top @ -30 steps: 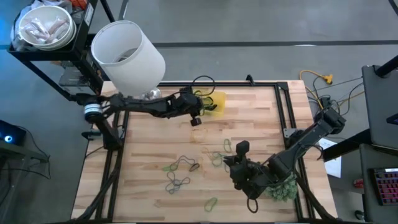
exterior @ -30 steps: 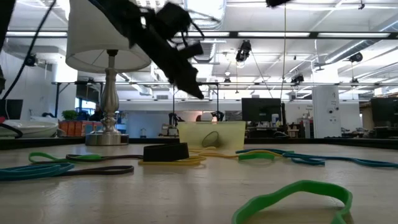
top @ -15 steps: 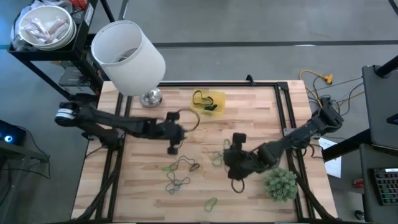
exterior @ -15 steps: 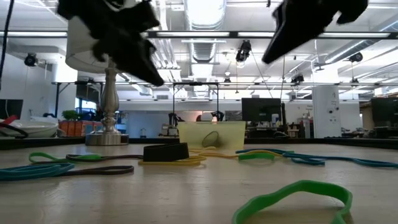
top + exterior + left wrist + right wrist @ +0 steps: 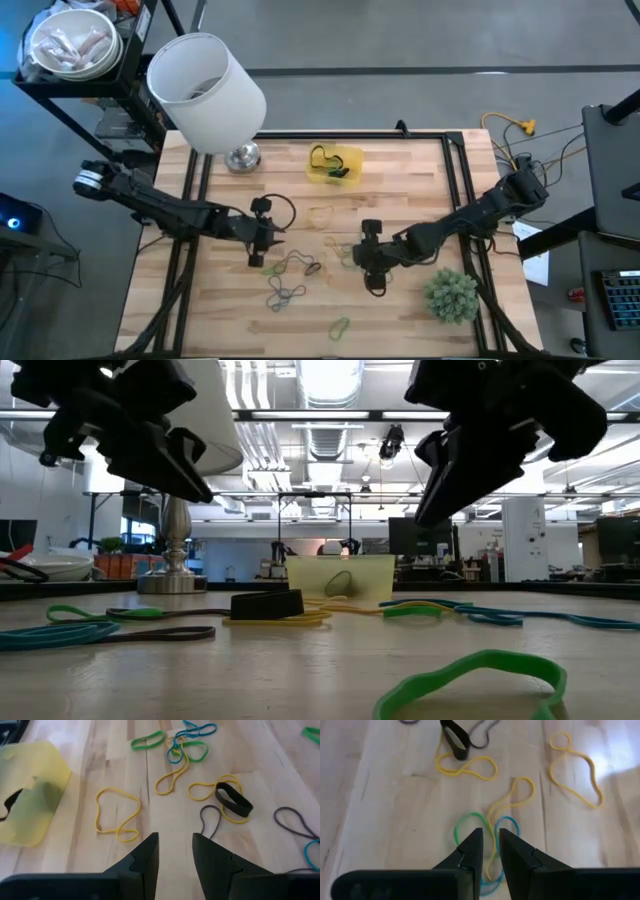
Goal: Pick and place rubber bands into bin
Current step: Put the green rubber band into the yellow bin
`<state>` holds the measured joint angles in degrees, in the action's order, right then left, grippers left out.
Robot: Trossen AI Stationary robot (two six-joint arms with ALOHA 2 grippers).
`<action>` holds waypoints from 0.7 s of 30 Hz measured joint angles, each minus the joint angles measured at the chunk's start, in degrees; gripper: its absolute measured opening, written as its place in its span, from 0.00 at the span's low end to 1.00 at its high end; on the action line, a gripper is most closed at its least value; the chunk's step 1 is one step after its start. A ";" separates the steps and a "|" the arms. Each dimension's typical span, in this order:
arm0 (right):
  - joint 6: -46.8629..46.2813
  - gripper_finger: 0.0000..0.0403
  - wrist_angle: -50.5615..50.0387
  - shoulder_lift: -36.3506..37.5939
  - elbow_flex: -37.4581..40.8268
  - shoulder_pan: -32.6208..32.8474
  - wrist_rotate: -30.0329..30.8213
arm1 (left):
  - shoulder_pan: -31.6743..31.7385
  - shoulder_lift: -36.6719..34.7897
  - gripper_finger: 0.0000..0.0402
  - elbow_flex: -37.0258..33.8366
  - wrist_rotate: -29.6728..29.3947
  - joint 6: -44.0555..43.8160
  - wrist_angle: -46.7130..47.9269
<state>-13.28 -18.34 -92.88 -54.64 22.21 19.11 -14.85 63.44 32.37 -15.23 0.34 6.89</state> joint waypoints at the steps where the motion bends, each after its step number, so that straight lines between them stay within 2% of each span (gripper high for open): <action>1: 0.11 0.14 0.94 0.00 0.60 0.00 -0.15 | 0.00 -0.19 0.25 -0.13 -0.02 -0.37 0.00; 15: 1.33 0.14 8.23 -6.48 1.32 -1.24 -5.33 | -0.37 -0.26 0.25 -0.34 0.01 -1.56 0.07; 21: -0.76 0.17 8.22 -6.71 1.32 -2.07 -6.20 | -0.54 0.25 0.25 -0.43 0.01 -1.57 0.10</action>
<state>-14.04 -10.12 -99.59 -53.32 20.14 12.91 -15.39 63.69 31.94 -15.22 -1.23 6.99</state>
